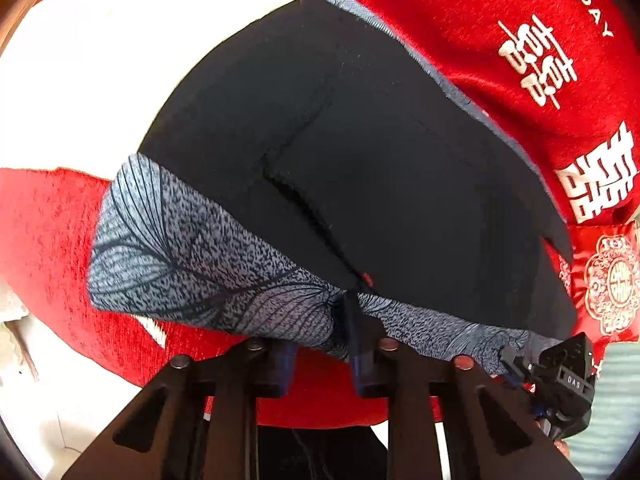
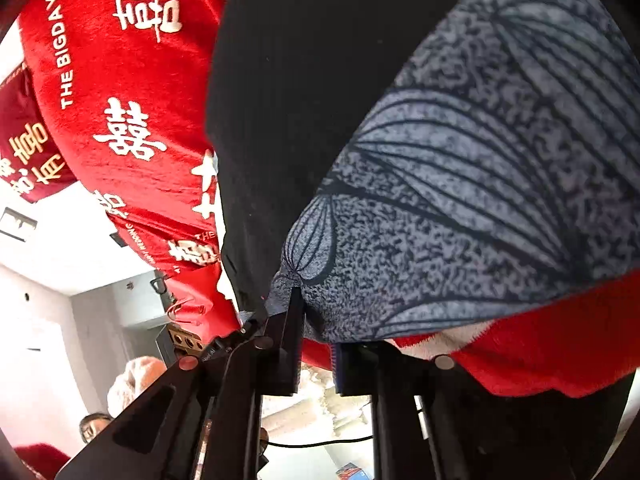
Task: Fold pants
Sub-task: 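Grasp the grey-trimmed pant edge with both grippers and lift it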
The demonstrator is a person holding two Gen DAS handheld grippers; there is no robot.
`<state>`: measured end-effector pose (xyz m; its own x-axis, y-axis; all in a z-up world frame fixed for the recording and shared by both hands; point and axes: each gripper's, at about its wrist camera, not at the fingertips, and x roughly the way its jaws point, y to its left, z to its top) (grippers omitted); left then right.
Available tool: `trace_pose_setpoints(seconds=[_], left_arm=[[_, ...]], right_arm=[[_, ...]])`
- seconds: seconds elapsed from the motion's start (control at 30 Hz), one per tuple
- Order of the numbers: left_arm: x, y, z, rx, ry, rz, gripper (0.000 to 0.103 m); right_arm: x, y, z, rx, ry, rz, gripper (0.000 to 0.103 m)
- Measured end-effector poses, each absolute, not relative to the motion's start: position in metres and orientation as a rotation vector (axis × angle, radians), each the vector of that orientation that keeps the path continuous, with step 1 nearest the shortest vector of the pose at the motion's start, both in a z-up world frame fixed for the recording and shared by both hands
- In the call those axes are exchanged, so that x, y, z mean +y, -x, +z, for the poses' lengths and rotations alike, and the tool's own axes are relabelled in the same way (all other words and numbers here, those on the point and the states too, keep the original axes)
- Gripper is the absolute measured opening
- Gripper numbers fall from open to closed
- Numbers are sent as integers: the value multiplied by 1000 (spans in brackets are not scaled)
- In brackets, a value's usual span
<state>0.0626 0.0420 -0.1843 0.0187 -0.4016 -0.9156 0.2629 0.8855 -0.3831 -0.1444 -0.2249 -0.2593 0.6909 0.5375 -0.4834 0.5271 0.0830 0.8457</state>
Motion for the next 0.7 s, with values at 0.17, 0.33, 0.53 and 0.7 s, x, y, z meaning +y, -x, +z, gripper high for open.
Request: trace_pose_setpoints(seconds=[0.17,0.33,0.53,0.7], left_arm=[[42,-73,-138,1397,81,-552,18],[20,-106,-90,1337,125,-550,18],[-39,-183,-74,1246,81,-528,18],[-89,-248,-112,1233,31,-462,18]], right_arm=[[-235,123,-199,936,-1401,6,7],[-266,65,-133,955,-1194,39,7],[-329,-28,-118,1024,-1048,107,7],[-373,-107,-157,1146,-937,108,7]])
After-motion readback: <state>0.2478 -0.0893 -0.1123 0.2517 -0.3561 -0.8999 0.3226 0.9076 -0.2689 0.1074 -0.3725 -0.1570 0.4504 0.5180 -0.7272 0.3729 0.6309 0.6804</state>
